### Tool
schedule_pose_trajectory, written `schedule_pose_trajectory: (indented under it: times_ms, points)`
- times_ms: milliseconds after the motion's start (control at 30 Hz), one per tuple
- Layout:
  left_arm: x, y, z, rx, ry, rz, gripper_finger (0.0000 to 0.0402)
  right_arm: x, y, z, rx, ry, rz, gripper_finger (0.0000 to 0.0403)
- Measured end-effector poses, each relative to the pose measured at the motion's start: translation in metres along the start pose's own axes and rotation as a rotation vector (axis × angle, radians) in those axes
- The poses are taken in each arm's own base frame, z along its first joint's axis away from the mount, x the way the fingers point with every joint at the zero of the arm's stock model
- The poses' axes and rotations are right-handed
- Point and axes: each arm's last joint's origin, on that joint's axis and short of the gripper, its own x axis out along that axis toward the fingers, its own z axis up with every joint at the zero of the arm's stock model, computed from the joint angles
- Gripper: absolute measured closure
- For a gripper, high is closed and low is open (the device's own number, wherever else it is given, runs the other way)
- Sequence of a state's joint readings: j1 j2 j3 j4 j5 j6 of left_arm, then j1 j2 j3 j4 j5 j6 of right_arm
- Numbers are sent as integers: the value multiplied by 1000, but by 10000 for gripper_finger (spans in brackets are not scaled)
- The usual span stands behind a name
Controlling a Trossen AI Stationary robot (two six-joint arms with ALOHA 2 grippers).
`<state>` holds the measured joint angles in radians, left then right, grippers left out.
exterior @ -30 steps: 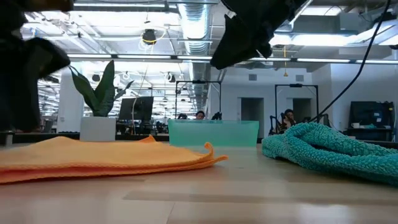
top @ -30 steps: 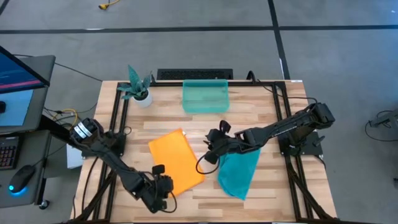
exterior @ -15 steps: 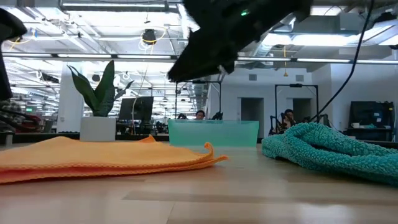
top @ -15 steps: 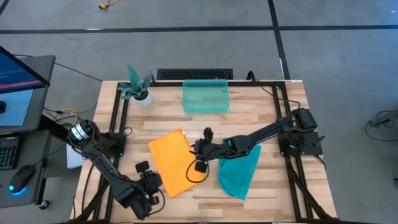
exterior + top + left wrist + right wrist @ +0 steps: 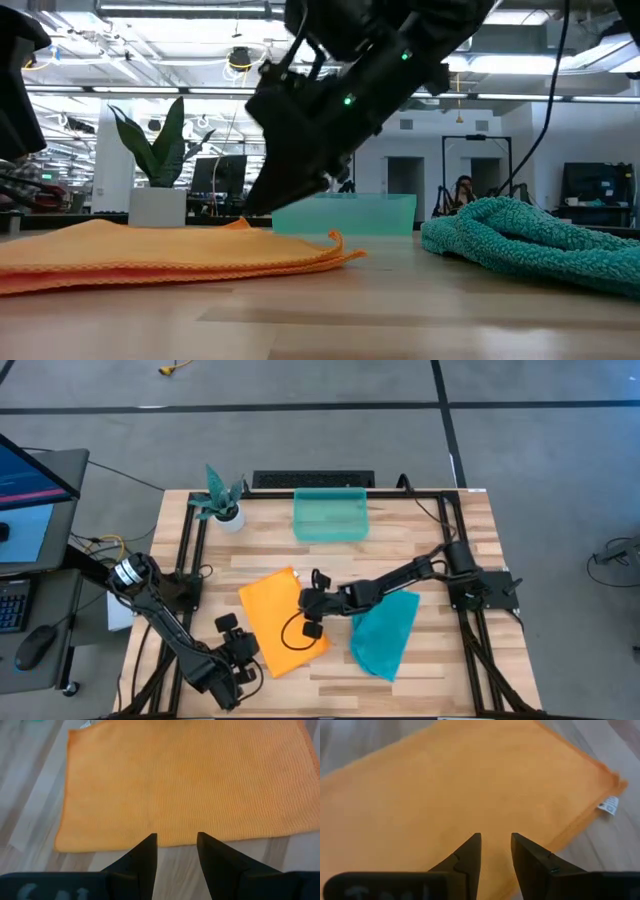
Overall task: Roll microfiber towels into tight, uniform cylinder then place into a basket
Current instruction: Roll the yellow microfiber cloth
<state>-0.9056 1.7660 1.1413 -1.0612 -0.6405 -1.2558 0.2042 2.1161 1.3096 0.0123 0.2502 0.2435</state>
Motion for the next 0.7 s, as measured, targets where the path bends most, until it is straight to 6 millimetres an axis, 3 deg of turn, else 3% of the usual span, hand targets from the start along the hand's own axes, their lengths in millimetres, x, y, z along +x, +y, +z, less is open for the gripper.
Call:
schedule_pose_trajectory:
  times_ms: [333, 700]
  points:
    - [1, 1, 1, 0, -1, 4, 269, 16, -12, -11, 48, 91, -41, 276]
    - [1, 1, 1, -4, -3, 5, 269, 11, -23, -22, 333, 209, -167, 276]
